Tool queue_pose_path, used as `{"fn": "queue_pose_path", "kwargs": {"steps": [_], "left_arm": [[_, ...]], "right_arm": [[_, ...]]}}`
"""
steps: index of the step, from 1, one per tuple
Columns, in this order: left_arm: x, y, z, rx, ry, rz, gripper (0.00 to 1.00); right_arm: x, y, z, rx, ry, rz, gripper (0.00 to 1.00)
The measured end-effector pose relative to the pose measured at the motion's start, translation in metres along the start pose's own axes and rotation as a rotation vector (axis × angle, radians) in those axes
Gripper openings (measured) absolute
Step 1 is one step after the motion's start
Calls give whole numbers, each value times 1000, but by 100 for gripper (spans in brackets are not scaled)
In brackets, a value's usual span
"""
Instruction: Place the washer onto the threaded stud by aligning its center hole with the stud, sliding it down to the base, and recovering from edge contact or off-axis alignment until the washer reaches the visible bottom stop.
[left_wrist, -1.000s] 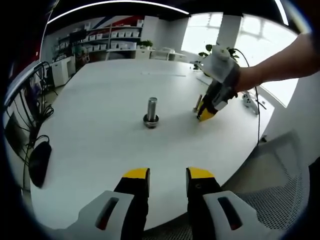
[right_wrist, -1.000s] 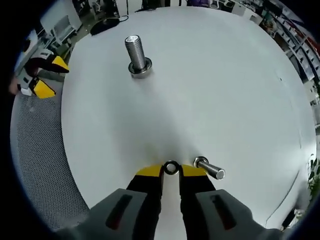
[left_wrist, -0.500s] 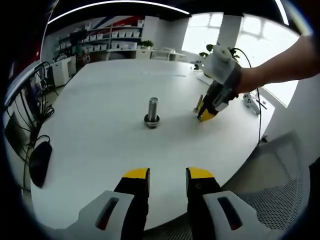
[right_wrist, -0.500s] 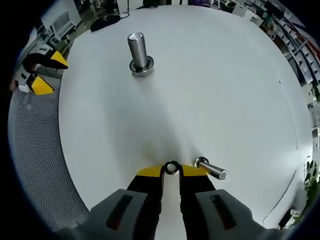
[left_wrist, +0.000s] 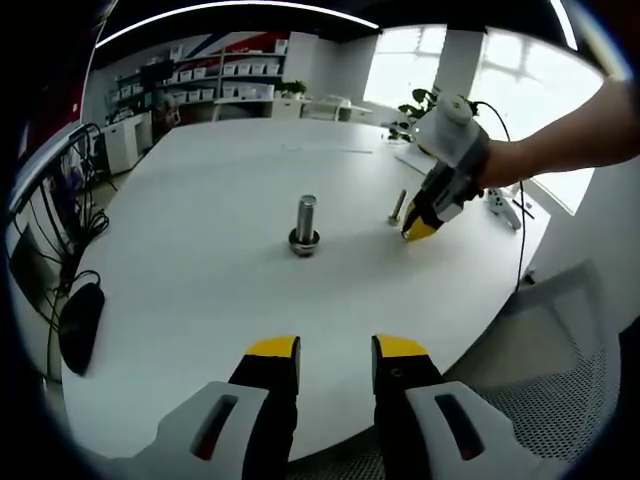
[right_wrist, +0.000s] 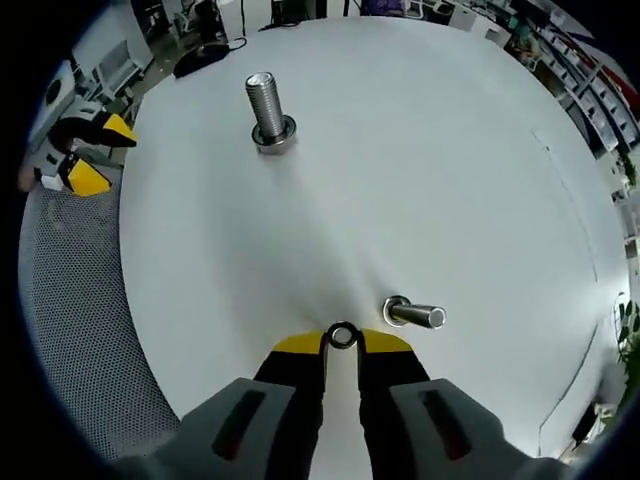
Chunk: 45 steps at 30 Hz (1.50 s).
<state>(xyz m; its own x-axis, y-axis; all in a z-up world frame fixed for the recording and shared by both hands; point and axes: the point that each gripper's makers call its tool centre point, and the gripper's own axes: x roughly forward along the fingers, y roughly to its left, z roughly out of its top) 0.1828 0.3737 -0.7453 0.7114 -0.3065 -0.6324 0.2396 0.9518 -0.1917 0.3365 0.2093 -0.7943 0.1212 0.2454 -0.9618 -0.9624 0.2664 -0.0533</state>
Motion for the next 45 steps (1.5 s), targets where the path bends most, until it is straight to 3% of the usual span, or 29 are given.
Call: {"fn": "queue_pose_path", "kwargs": {"steps": [4,16,34,45], "left_arm": [[0,-1,0,0,-1,-3,26],[-1,-1,1,1,-2,-5,26],[-1,-2,1,1,-4,-7,26],[0,-1,0,2,-2,-8,26]], "right_arm": [[-10,-10,0,56,-30,-13,13],[-30,-21,4,103,-76,-39,13],[-58,-37,17,87,-160,-95,13],[-56,-34,31,46,-172,-93,13]]}}
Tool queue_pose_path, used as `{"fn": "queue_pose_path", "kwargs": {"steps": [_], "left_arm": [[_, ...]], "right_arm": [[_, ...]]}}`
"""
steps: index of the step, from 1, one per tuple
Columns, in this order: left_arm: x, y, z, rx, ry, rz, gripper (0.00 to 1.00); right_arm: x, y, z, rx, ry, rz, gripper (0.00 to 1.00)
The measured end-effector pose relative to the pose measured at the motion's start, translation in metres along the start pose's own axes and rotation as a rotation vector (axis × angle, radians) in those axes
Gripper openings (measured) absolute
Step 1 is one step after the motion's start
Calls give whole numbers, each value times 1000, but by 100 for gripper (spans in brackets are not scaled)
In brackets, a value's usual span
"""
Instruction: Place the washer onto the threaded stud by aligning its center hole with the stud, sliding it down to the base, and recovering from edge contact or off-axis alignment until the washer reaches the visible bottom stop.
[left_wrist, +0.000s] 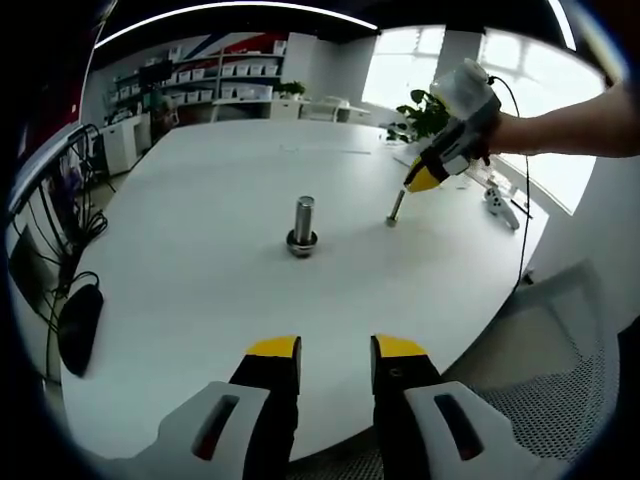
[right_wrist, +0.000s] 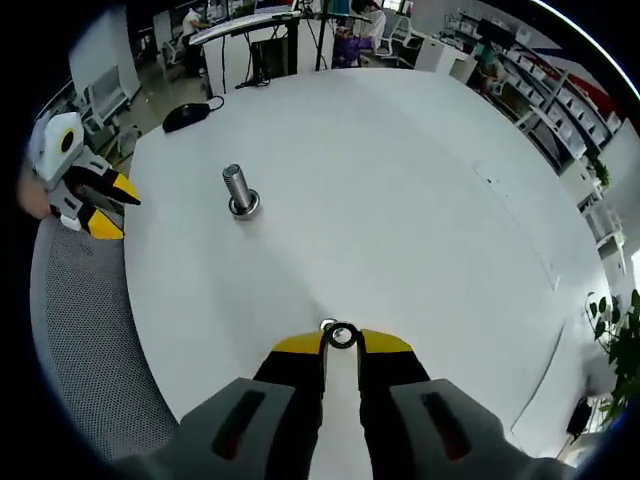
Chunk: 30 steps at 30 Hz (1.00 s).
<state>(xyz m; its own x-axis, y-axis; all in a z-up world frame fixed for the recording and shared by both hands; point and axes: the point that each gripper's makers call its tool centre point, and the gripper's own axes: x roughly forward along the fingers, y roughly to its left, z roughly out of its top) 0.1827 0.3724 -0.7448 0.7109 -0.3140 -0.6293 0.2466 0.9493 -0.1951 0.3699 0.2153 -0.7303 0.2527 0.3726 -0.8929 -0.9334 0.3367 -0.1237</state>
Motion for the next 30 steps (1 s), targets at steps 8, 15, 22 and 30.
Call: {"fn": "queue_pose_path", "kwargs": {"steps": [8,15,22,30], "left_arm": [[-1,0,1,0,-2,1,26],[0,0,0,0,-1,2,26],[0,0,0,1,0,3,25],[0,1,0,1,2,6,25]], "right_arm": [[5,0,-1,-21,15,5,13],[12,2,-1,-29,32,15,14],[19,1,-4,-27,55,24,14],[32,2,-9,-30,86,41,14]]}}
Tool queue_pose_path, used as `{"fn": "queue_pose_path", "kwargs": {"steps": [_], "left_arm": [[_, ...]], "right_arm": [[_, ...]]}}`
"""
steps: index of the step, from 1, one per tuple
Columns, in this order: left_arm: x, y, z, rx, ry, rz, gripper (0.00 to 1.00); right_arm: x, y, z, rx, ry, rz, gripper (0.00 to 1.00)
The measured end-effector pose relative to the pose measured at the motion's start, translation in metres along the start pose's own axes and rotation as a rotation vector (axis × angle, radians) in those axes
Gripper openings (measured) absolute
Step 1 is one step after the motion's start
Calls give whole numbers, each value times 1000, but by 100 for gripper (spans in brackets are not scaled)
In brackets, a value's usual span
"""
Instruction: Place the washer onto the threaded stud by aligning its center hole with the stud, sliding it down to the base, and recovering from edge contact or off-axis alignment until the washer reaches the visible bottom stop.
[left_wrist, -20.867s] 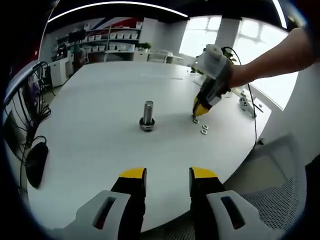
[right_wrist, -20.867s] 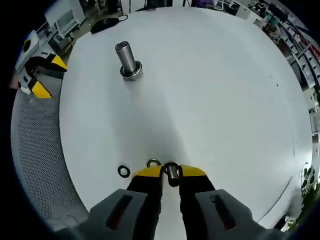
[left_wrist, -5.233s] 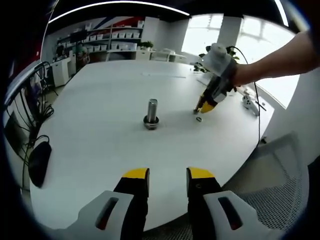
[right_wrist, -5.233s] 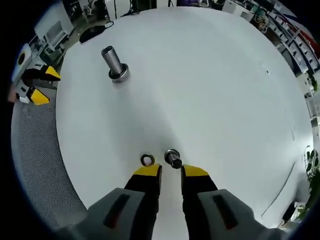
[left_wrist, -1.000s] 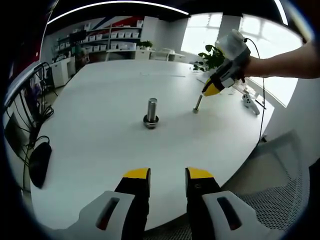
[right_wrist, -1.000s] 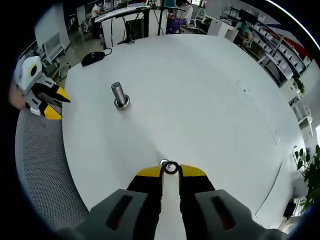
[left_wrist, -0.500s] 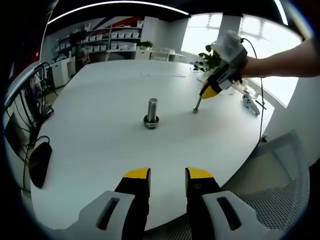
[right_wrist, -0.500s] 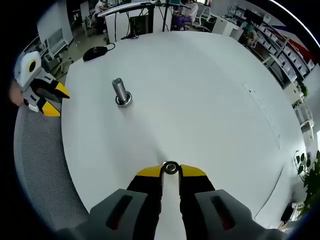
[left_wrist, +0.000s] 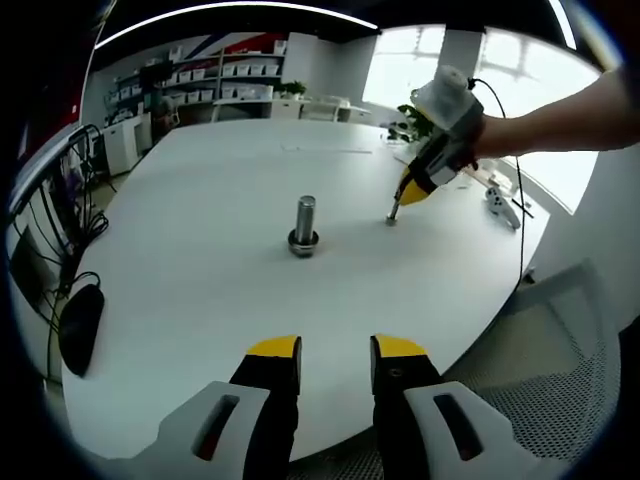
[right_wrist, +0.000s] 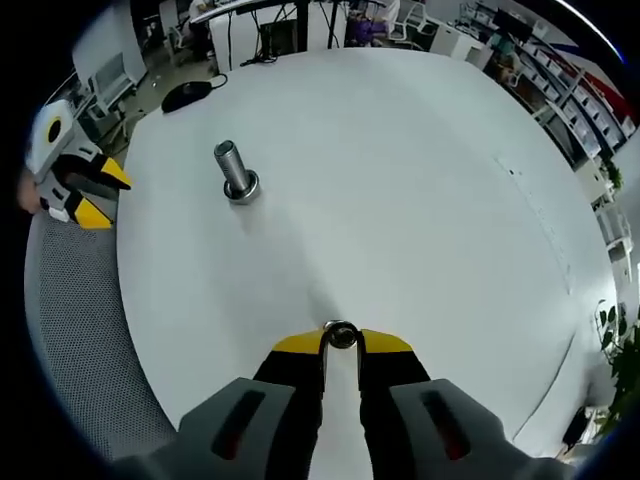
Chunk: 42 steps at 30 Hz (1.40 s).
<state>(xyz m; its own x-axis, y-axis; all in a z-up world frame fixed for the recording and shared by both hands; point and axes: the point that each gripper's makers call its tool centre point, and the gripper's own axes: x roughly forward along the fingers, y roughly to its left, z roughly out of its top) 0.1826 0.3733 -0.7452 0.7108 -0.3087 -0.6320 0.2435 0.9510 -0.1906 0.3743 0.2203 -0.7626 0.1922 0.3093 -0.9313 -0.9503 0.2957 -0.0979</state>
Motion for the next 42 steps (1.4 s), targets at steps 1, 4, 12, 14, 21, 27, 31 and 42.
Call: {"fn": "queue_pose_path", "kwargs": {"steps": [1,4,12,14,21,27,31,42], "left_arm": [[0,0,0,1,1,1,25],[0,0,0,1,2,1,25],[0,0,-1,3,8,3,25],[0,0,-1,2,7,4,25],[0,1,-1,2,8,6,25],[0,1,-1,3,8,6,25],[0,1,-2,3,10,6,25],[0,-1,-2,6,11,-4,25]], "right_arm": [[3,0,-1,-1,8,4,14],[9,-1,-5,2,19,11,14],[17,3,-8,18,44,26,14],[19,3,-10,19,49,27,14],[21,4,-12,29,50,35,14],[21,3,-9,43,40,32,16],[21,2,-9,41,38,22,20],[6,7,-21,52,16,-1,23]]}}
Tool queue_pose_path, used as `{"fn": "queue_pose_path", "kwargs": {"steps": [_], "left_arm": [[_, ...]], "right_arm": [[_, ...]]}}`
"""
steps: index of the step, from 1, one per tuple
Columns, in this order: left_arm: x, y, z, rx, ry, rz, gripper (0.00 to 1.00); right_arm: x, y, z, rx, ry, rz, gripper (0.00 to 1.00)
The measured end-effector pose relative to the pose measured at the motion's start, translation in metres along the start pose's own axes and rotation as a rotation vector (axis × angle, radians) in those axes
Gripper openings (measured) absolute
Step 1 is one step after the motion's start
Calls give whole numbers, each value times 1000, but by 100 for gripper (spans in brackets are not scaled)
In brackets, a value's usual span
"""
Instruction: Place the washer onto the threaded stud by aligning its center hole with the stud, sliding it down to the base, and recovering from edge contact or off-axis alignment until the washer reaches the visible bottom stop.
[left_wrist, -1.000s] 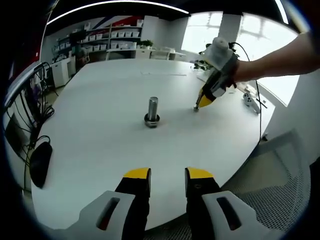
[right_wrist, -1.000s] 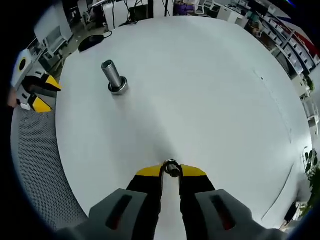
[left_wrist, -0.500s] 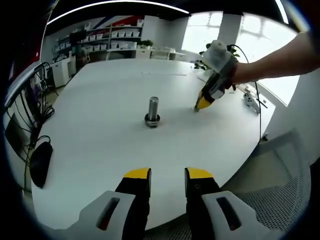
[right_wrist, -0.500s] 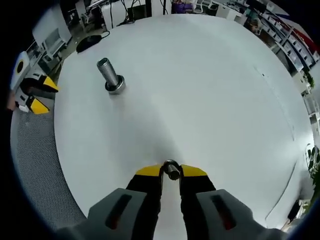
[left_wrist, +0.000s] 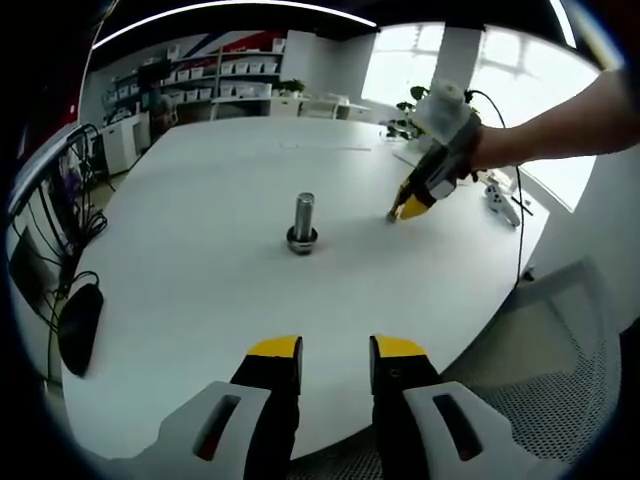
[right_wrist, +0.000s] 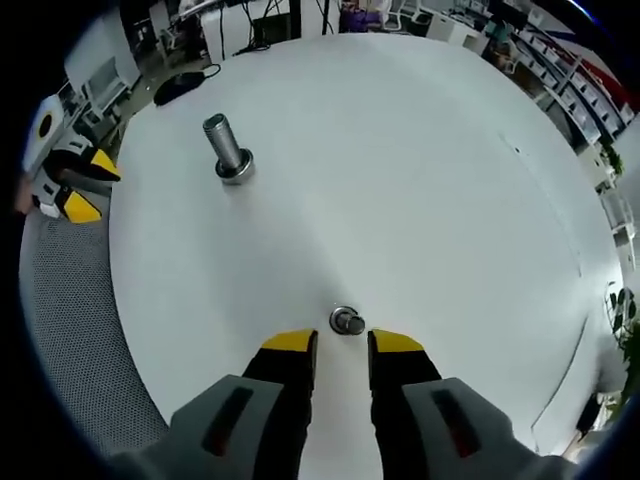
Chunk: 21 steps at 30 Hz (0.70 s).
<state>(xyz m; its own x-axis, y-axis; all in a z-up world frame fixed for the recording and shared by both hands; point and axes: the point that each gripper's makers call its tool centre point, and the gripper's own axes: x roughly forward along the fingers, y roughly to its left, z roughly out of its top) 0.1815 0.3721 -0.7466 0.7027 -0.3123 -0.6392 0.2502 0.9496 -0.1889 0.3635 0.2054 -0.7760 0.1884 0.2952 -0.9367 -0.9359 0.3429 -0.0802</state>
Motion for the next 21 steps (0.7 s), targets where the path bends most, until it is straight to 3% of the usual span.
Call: {"fn": "queue_pose_path", "kwargs": {"steps": [10,17,21], "left_arm": [[0,0,-1,5,6,-1,25],[0,-1,-1,8,4,-3,24],[0,-1,-2,7,9,-2,24]], "right_arm": [[-24,6,-14,65,-97,-39,25],[-51,13,-14,204,-261,-72,27],[-64,21,-20,225,-321,-101,29]]}}
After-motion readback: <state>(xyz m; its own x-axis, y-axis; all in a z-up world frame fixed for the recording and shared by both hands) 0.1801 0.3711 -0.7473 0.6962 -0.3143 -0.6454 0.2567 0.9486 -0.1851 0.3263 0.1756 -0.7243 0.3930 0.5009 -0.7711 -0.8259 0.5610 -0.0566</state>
